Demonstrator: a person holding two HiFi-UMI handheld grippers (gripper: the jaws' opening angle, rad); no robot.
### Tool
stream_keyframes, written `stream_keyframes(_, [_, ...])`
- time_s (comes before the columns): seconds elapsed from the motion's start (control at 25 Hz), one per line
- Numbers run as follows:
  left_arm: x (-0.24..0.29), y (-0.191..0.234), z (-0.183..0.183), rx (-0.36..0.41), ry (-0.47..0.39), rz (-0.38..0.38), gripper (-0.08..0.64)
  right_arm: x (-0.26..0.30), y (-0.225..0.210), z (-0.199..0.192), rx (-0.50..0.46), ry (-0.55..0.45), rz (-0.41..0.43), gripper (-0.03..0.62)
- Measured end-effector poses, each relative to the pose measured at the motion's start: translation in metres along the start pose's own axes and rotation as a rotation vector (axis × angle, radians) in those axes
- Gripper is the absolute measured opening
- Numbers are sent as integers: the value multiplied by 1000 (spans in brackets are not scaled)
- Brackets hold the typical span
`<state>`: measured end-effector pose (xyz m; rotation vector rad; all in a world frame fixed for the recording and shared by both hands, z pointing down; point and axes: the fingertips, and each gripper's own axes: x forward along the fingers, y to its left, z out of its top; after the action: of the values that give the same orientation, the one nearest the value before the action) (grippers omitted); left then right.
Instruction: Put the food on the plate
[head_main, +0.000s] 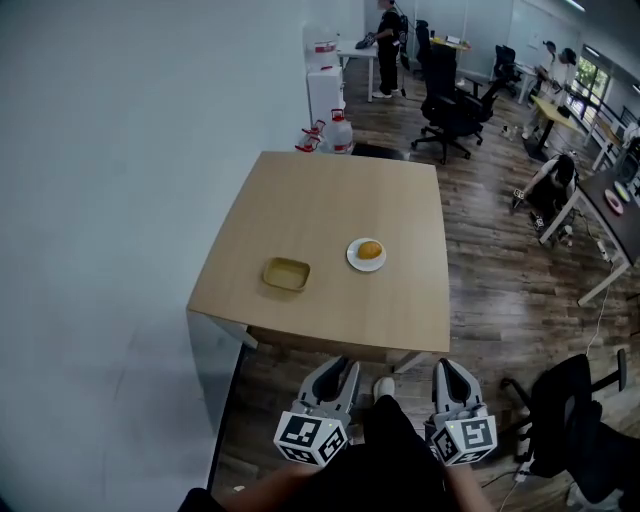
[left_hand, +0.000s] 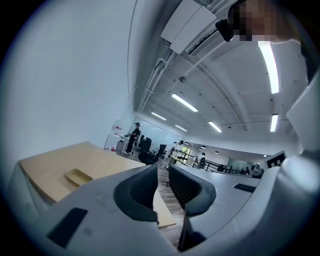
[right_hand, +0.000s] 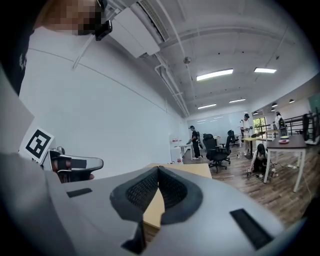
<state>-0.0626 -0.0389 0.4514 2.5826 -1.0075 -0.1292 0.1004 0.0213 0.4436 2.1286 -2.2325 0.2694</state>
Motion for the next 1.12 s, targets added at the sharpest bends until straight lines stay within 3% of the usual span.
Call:
stream_keyframes(0.08, [2, 1, -6, 67, -12, -4, 32, 1, 0, 1, -30, -8, -10, 60])
stream_keyframes(0.2, [1, 12, -15, 166, -8, 14, 23, 5, -2, 1, -70, -15, -37, 60])
stream_keyframes(0.44, [2, 40, -6, 194, -15, 78, 17, 16, -13, -7, -30, -13, -33, 60])
stream_keyframes(0.8, [-2, 69, -1, 204, -12, 146, 17, 37, -16, -11, -137, 7, -7, 60])
stream_keyframes(1.12, [-13, 78, 0, 214, -13, 192, 17, 45, -22, -14, -113, 6, -3, 60])
